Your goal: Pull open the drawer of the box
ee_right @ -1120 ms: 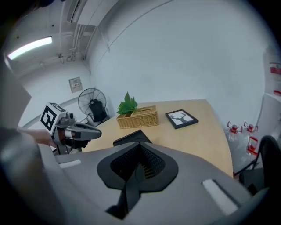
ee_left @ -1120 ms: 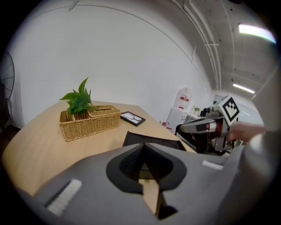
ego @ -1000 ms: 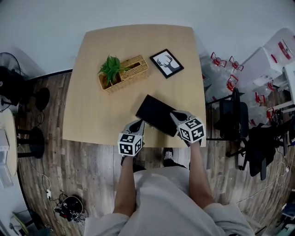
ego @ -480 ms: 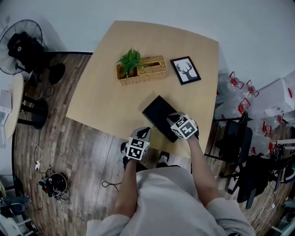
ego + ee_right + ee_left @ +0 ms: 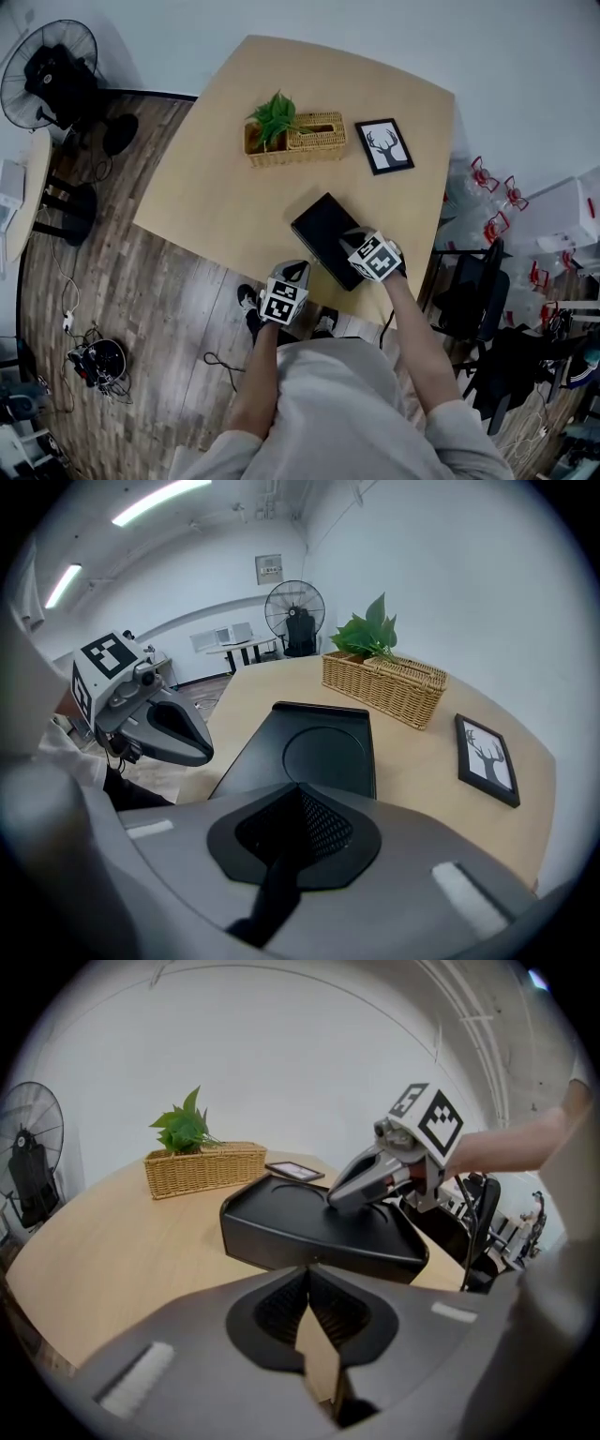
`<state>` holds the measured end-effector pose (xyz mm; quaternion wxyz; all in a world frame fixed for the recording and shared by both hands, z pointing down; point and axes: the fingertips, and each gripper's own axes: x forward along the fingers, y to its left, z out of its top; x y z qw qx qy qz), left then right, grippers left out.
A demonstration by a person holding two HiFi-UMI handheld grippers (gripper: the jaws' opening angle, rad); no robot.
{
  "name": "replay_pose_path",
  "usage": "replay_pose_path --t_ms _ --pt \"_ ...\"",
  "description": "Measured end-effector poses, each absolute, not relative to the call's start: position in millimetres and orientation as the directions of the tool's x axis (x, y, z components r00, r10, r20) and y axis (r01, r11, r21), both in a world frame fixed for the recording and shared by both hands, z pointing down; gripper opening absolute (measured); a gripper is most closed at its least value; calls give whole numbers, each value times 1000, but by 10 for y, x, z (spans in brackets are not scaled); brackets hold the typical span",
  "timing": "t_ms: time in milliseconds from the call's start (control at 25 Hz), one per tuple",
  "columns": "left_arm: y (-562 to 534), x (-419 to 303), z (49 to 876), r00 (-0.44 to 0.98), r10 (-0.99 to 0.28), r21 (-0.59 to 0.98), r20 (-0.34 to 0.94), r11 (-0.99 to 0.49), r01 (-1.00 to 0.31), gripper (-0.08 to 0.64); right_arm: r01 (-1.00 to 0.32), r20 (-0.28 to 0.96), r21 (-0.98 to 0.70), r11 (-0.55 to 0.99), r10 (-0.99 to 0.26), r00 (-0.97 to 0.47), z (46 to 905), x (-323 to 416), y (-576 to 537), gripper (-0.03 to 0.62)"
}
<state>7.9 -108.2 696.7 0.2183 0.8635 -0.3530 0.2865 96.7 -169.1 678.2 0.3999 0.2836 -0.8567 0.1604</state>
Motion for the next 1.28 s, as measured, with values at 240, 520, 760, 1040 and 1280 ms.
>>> replay_pose_path --t_ms 240,520,760,1040,1280 --pt "-1059 177 7050 612 -424 191 667 -697 -691 91 -612 768 -12 791 -385 -512 6786 960 -1692 2" --pt "-1098 282 7210 616 -390 195 684 -716 -670 132 -611 769 -26 791 -375 -518 6814 980 -1695 2" --pt "-1092 360 7262 619 -363 217 696 -716 -663 138 -617 767 -32 787 -376 -520 6790 965 -1689 2" --pt "-1115 435 7297 617 -346 214 707 -727 -653 141 -623 769 -35 781 -378 -516 6879 998 -1682 2" --pt "-1164 394 7423 608 -346 191 715 -740 -645 141 -615 757 -28 788 -384 -528 6799 959 -1722 2"
